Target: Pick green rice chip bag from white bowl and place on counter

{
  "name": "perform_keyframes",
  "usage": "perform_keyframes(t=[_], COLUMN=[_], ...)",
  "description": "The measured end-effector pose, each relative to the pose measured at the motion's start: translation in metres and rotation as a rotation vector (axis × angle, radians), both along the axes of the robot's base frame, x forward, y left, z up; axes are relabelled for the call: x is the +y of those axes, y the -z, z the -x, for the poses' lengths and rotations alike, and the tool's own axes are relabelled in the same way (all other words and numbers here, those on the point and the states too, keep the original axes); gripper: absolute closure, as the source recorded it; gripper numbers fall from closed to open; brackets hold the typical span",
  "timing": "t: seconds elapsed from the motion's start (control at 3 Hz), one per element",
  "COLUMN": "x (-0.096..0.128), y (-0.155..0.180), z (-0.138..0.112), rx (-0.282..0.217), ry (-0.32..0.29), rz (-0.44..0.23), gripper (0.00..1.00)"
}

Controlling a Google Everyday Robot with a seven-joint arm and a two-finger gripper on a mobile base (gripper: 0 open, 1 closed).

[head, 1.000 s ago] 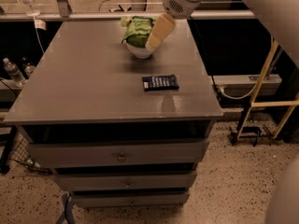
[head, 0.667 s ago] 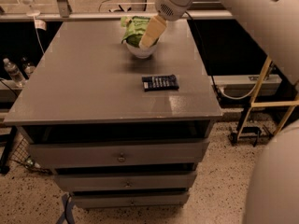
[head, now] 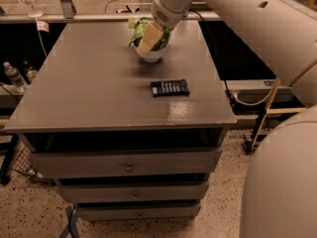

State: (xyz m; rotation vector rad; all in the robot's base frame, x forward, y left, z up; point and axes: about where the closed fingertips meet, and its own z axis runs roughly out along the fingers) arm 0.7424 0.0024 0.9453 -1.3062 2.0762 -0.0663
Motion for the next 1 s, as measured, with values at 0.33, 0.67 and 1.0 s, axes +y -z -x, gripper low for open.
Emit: perform_keyframes(t=[0.33,0.67,1.0], x=[0.0102,0.0167,0.0199], y=[0.0085,0.0142,0.0164], z=[-0.0005,-0.0002,-0.0015], rx=[0.020,0.040,0.051], ry=[-0.002,-0.006,-0.010], rz=[0.017,0.027,0.027], gripper=[0.00,0.00,0.15])
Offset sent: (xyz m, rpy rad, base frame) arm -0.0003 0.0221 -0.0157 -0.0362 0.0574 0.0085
